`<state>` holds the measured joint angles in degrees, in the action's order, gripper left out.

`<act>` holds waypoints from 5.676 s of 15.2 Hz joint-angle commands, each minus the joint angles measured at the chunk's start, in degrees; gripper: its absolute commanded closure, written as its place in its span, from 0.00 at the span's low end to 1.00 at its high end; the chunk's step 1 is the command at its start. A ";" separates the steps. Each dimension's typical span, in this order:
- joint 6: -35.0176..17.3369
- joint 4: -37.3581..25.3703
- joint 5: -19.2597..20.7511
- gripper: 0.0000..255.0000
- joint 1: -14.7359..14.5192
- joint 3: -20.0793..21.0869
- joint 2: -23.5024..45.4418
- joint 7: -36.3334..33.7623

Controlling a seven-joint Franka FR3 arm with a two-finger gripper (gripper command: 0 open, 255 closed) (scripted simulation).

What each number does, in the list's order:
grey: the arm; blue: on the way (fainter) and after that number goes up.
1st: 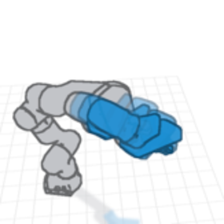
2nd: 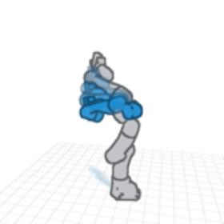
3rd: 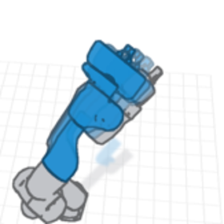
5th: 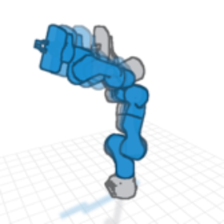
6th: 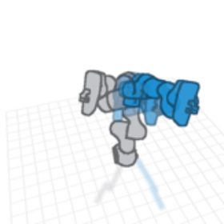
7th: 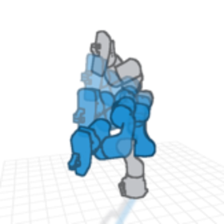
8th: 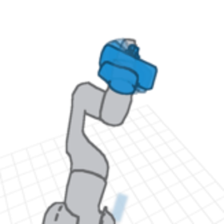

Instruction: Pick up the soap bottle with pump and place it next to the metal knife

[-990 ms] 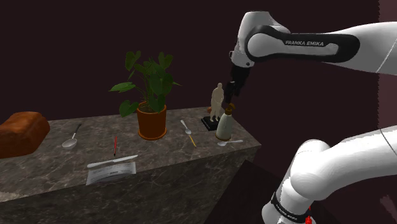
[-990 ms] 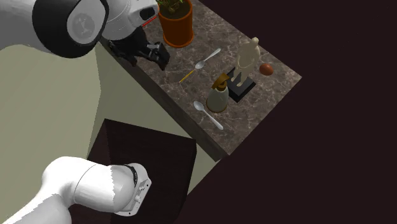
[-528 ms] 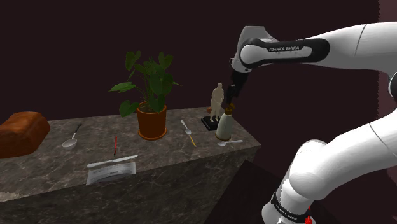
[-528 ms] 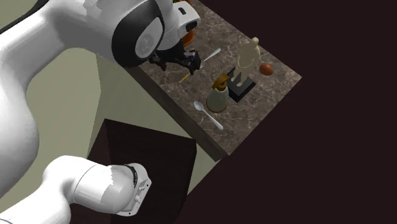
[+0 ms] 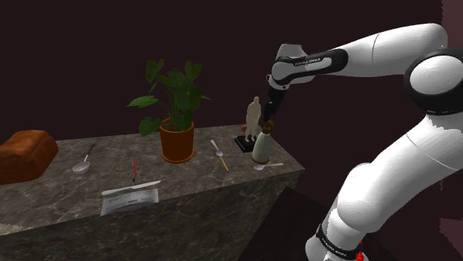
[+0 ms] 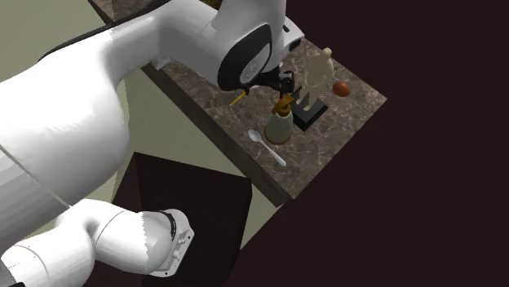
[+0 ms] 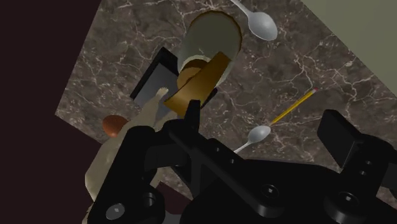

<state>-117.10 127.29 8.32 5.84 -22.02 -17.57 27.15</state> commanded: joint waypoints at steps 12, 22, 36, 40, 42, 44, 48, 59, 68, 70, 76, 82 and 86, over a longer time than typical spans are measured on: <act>-9.94 -4.15 -7.09 0.00 0.56 -6.14 14.91 11.30; -10.36 -3.96 -7.24 1.00 0.57 -6.17 15.17 11.41; -6.56 -6.37 -6.39 1.00 0.51 -5.96 13.61 10.78; -3.51 -8.52 -5.89 1.00 0.46 -5.78 12.61 10.40; -1.99 -9.67 -5.70 1.00 0.44 -5.69 12.20 10.26; -0.46 -10.87 -5.54 1.00 0.41 -5.60 11.83 10.13; 2.59 -13.41 -5.32 1.00 0.35 -5.44 11.27 9.96; 11.03 -21.50 -5.27 1.00 0.17 -5.15 10.87 9.89; 18.10 -29.45 -5.79 1.00 0.09 -5.18 11.85 10.27; 19.71 -31.41 -5.99 1.00 0.09 -5.22 12.24 10.42; 24.66 -37.80 -6.76 1.00 0.18 -5.49 13.84 10.98; 29.91 -45.12 -7.91 1.00 0.49 -5.96 16.18 11.77; 33.67 -50.70 -8.98 1.00 0.92 -6.43 18.25 12.46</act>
<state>-84.44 78.06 -0.40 6.70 -28.39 0.18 39.54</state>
